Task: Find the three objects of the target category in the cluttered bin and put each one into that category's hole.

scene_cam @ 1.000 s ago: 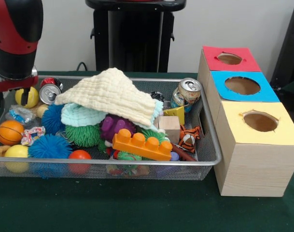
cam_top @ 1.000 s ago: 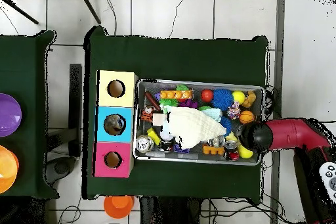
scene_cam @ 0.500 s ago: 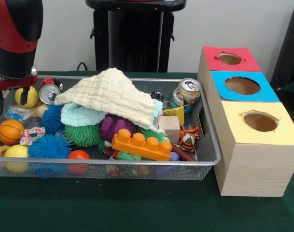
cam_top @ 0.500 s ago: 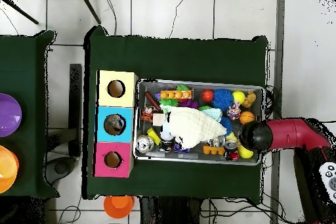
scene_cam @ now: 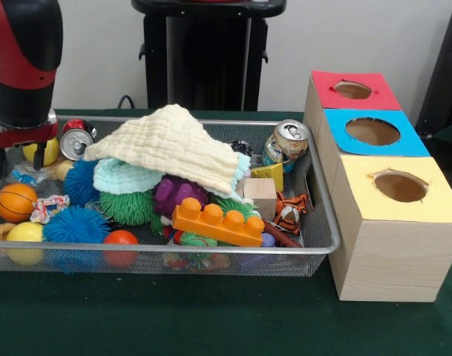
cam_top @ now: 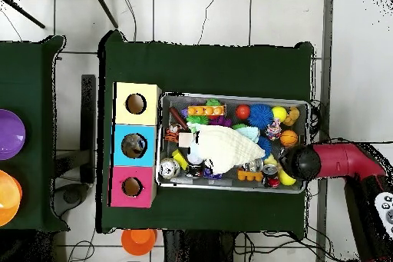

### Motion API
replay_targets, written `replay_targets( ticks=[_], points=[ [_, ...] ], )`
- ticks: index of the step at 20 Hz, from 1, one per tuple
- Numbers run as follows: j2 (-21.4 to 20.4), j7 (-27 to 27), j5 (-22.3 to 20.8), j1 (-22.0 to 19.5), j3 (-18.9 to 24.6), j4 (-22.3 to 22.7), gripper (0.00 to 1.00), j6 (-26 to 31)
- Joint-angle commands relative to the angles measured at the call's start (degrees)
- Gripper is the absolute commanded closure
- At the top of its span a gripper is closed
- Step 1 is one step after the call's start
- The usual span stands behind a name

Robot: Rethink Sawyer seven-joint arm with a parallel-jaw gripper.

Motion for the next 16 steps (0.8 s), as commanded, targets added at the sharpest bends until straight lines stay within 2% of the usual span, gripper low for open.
replay_targets(
  ticks=[1, 4, 7, 11, 16],
  points=[
    [2.0, -11.0, 0.6, -4.5, 5.3, 2.0, 0.0, -7.8],
    [1.9, -10.6, 0.1, -4.2, 4.9, 1.8, 0.0, -7.3],
    [2.0, -8.3, -2.7, -1.3, 1.6, -0.3, 0.0, -5.3],
    [2.1, -7.8, -3.4, -0.8, 1.3, -0.8, 0.0, -5.7],
    [3.1, -8.2, -3.5, -2.0, 3.4, -0.5, 0.0, -9.8]
  ],
)
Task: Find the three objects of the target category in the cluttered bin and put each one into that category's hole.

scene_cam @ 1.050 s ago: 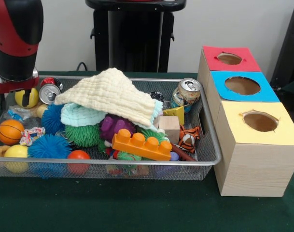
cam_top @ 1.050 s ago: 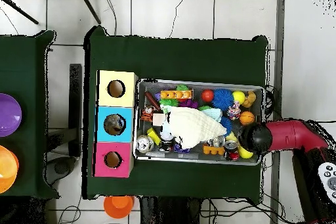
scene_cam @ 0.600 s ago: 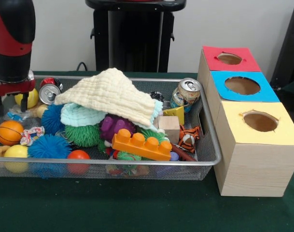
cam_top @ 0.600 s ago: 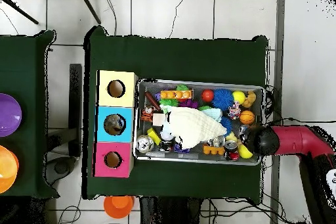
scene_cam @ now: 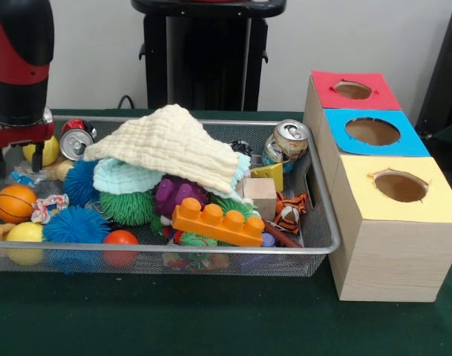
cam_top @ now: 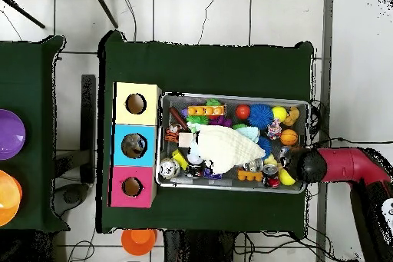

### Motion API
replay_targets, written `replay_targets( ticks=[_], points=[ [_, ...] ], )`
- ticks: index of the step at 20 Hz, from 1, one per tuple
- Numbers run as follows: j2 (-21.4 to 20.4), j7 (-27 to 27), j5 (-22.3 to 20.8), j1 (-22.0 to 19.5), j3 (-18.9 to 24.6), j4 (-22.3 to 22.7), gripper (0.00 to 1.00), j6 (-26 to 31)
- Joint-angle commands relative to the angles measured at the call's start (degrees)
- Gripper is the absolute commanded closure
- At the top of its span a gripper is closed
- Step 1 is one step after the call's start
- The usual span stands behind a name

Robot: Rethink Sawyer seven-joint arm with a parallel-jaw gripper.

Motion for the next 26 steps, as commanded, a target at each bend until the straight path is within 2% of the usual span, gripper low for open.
replay_targets(
  ticks=[1, 6, 9, 13, 17, 26],
  points=[
    [3.7, -8.3, -4.2, -0.2, 2.7, -1.9, 0.0, -7.9],
    [4.9, -11.2, -2.3, -3.7, 7.3, -0.1, 0.0, -11.9],
    [4.9, -15.8, -1.7, -7.8, 12.3, 2.7, 0.0, -14.7],
    [5.1, -18.5, -2.3, -10.7, 16.2, 4.4, 0.0, -15.7],
    [6.4, -23.1, -1.5, -15.2, 21.8, 6.7, 0.0, -15.1],
    [9.4, -28.3, -1.3, -18.3, 26.1, 7.5, 0.0, -11.0]
  ],
)
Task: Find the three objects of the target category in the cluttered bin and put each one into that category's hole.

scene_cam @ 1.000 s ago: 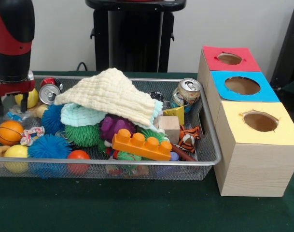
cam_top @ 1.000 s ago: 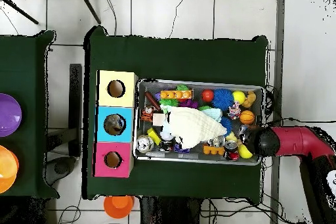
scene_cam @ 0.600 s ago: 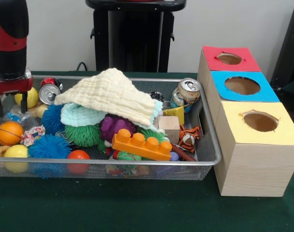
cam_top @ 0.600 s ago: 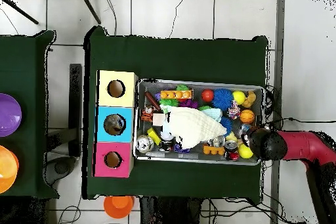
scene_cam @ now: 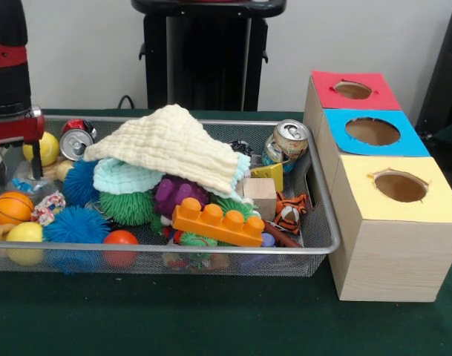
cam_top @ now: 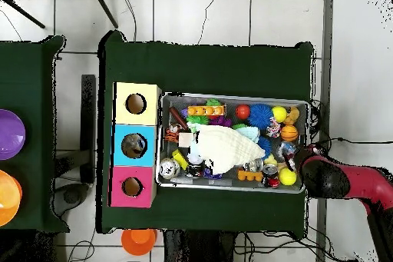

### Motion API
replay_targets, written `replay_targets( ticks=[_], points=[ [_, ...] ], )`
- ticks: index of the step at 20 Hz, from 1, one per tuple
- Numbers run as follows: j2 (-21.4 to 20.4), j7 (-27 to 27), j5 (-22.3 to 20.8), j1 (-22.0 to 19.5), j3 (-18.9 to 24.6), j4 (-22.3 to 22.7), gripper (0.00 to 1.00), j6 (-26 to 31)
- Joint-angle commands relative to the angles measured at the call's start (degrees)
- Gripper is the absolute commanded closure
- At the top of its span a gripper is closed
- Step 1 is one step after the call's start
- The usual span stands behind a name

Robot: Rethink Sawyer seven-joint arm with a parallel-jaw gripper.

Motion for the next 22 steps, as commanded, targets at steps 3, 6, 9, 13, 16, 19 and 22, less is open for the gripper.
replay_targets(
  ticks=[3, 6, 9, 13, 16, 19, 22],
  points=[
    [7.4, -26.2, -1.0, -1.5, 11.6, 1.1, 0.0, -4.2],
    [7.2, -25.7, -1.1, -0.9, 11.1, 0.8, 0.0, -3.2],
    [6.7, -23.6, -1.8, 1.0, 8.8, -0.5, 0.0, -2.1],
    [6.0, -21.8, -2.2, 2.6, 7.0, -1.3, 0.0, -1.4],
    [5.8, -20.9, -2.6, 3.4, 6.2, -1.7, 0.0, -1.3],
    [6.0, -20.0, -3.3, 4.2, 5.2, -2.2, 0.0, -1.4],
    [6.3, -20.7, -2.1, 4.0, 5.3, -2.3, 0.0, -0.5]
  ],
)
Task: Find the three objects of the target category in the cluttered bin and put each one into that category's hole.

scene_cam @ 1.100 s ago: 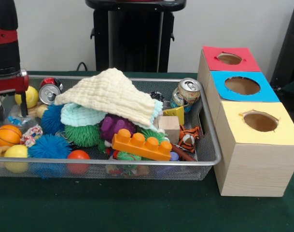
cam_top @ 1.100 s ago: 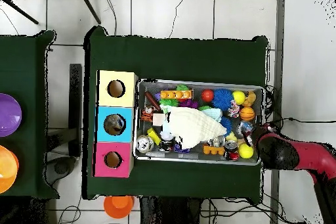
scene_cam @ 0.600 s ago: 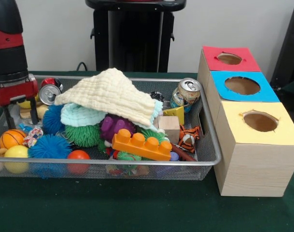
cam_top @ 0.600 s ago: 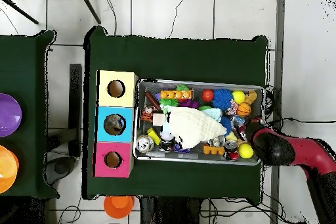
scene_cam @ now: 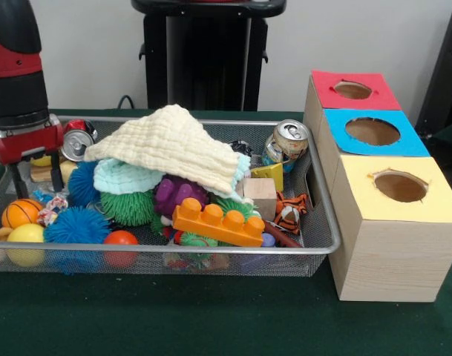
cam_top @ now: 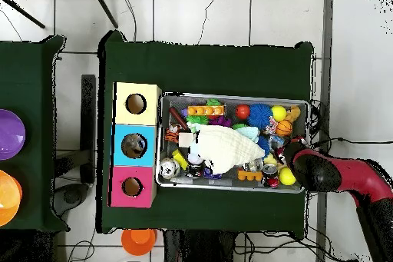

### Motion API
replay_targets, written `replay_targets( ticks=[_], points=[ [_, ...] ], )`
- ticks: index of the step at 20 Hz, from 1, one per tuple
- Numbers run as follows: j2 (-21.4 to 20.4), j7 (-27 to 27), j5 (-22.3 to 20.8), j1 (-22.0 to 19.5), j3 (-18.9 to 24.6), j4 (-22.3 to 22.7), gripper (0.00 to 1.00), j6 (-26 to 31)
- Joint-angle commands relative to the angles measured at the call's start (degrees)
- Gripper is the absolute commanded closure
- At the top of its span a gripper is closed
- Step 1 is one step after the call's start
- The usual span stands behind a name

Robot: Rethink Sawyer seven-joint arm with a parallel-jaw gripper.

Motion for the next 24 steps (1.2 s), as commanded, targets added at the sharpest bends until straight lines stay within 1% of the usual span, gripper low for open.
replay_targets(
  ticks=[1, 3, 4, 16, 24],
  points=[
    [3.1, -11.3, -1.6, 4.5, 1.0, -2.4, 0.0, 0.2],
    [3.0, -11.3, -1.3, 4.6, 0.7, -2.5, 0.0, 0.4],
    [2.9, -11.3, -1.2, 4.7, 0.6, -2.5, 1.0, 0.4],
    [2.8, -11.3, -0.7, 5.3, 0.0, -2.8, 1.0, 1.1],
    [2.4, -10.6, -1.0, 5.1, -0.2, -2.4, 1.0, -0.1]
  ],
)
